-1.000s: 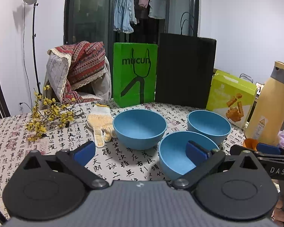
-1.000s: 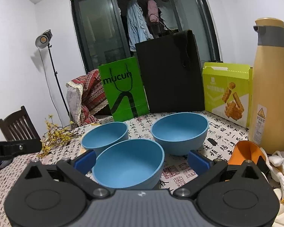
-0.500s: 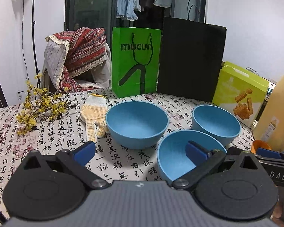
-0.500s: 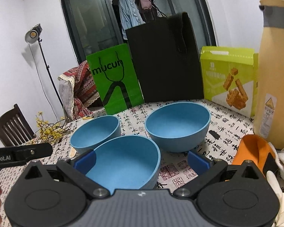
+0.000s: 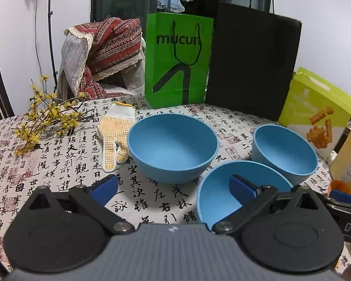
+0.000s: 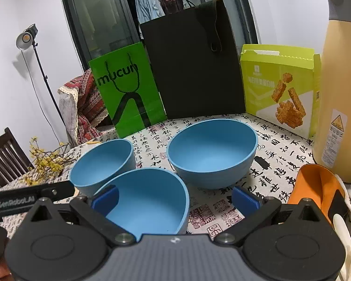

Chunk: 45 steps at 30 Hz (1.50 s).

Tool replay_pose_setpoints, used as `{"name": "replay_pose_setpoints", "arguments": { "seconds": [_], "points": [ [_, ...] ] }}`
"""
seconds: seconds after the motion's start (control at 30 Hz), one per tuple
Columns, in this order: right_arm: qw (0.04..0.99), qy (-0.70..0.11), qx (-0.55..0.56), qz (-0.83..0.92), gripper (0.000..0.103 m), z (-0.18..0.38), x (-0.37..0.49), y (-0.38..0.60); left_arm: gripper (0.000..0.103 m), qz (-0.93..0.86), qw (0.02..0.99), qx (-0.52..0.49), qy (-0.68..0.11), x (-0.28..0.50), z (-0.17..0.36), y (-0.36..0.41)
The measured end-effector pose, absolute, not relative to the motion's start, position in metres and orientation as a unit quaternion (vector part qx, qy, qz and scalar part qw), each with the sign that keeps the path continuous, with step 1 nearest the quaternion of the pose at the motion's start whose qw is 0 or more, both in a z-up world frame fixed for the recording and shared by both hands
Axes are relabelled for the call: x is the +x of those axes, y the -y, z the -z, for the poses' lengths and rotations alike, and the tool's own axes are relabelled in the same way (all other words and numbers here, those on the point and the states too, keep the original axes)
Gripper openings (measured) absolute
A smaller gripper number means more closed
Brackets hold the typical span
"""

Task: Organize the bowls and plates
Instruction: 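Position both open grippers around the rim of the nearest blue bowl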

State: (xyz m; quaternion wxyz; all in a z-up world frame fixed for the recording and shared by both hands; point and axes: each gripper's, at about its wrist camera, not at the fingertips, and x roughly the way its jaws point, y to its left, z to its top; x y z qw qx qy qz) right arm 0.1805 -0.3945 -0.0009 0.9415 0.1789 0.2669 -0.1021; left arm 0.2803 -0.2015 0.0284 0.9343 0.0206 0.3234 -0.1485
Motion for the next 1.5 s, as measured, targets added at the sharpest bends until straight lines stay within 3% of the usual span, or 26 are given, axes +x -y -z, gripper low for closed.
{"name": "replay_pose_setpoints", "arguments": {
  "seconds": [0.63, 0.93, 1.17, 1.5],
  "points": [
    [0.935, -0.285, 0.181, 0.110, 0.101, 0.008, 0.191, 0.401, 0.103, 0.132, 0.927, 0.026, -0.350, 0.295, -0.014, 0.213],
    [0.926, -0.305, 0.193, 0.112, 0.085, 0.013, 0.198, 0.401, 0.103, 0.118, 0.921, 0.019, -0.372, 0.302, -0.009, 0.215],
    [0.914, -0.330, 0.206, 0.112, 0.066, 0.021, 0.206, 0.402, 0.103, 0.112, 0.911, 0.023, -0.395, 0.307, 0.001, 0.222],
    [0.901, -0.352, 0.222, 0.122, 0.056, 0.034, 0.213, 0.403, 0.100, 0.117, 0.902, 0.034, -0.413, 0.307, 0.008, 0.229]
  ]
}}
